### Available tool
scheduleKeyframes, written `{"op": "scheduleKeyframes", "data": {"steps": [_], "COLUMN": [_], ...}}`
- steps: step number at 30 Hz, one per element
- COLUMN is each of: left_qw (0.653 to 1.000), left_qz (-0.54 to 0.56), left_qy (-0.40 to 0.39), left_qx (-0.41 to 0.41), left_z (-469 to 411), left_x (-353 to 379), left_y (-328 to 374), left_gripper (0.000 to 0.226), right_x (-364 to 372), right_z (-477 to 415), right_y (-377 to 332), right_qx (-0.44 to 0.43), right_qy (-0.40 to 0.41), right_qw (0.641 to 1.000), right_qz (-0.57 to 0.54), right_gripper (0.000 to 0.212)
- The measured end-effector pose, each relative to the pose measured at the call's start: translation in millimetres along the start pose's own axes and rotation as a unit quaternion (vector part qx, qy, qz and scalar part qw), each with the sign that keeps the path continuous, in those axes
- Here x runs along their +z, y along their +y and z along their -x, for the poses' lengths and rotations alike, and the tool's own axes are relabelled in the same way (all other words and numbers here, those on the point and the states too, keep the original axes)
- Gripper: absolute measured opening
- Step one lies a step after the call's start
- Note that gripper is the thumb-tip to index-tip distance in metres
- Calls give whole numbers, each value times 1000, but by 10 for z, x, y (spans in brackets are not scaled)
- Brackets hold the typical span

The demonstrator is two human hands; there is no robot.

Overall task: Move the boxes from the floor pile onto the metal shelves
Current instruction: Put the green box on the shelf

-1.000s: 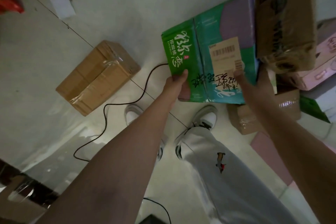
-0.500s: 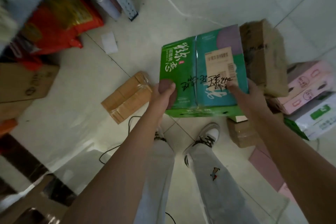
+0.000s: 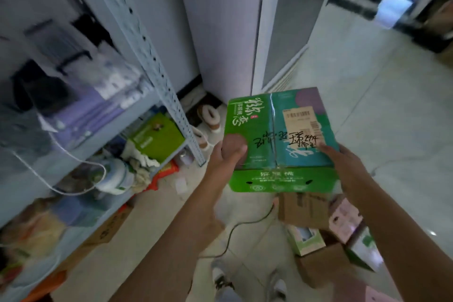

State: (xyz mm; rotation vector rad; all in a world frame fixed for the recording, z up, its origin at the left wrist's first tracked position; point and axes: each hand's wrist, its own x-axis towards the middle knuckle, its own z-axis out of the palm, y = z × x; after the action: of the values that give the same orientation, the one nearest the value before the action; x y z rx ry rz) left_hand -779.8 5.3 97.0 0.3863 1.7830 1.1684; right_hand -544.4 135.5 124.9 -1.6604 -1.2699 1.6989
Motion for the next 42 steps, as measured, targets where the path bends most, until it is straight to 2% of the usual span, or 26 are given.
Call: {"op": "scheduleKeyframes", "data": {"steps": [2, 7, 10, 12, 15, 20, 24, 26, 27, 30, 32, 33, 36, 37, 42], "left_qw": [999, 991, 972, 957, 945, 932, 925, 922, 920, 910, 901, 897, 885, 881, 865], "left_qz": [-5, -17, 26, 58, 88, 91, 103, 112, 117, 138, 144, 144, 148, 152, 166], "left_qy": [-2, 20, 23, 18, 17, 61, 94, 117, 128, 162, 182, 191, 221, 232, 278], "left_qx": [35, 134, 230, 282, 315, 347, 353, 352, 351, 357, 366, 372, 381, 384, 384], "left_z": [355, 1374, 2025, 2391, 2791, 3348, 3799, 4020, 4130, 4444, 4646, 4746, 5046, 5143, 5604], "left_x": [-65, -230, -396, -491, -582, -962, -1401, -1633, -1746, -2078, -2310, -2437, -2817, -2961, -3749], "left_y": [565, 1752, 2176, 2283, 2345, 2346, 2268, 2202, 2161, 2012, 1906, 1851, 1668, 1601, 1255], "left_gripper": [101, 86, 59, 42, 53, 62, 59, 66, 70, 71, 70, 69, 70, 70, 68], "right_x": [-133, -432, -617, -693, -621, -306, 75, 291, 402, 738, 968, 1093, 1476, 1619, 2388], "right_z": [325, 1288, 1806, 2116, 2468, 2746, 3034, 3198, 3305, 3654, 3880, 4001, 4310, 4421, 5031], "right_y": [-502, -1535, -1928, -2085, -2246, -2327, -2409, -2447, -2467, -2510, -2503, -2487, -2421, -2399, -2238], "right_qx": [-30, -121, -203, -260, -310, -332, -333, -346, -352, -354, -355, -356, -359, -359, -355], "right_qy": [-4, -38, -76, -102, -136, -203, -255, -278, -288, -339, -363, -375, -403, -412, -459], "right_qw": [999, 991, 973, 954, 936, 914, 901, 889, 884, 865, 855, 850, 837, 833, 811], "right_qz": [-20, -44, -76, -105, -100, -114, -110, -114, -111, -106, -104, -101, -96, -91, -76], "right_gripper": [29, 24, 41, 61, 92, 94, 93, 91, 83, 43, 34, 38, 77, 82, 62]}}
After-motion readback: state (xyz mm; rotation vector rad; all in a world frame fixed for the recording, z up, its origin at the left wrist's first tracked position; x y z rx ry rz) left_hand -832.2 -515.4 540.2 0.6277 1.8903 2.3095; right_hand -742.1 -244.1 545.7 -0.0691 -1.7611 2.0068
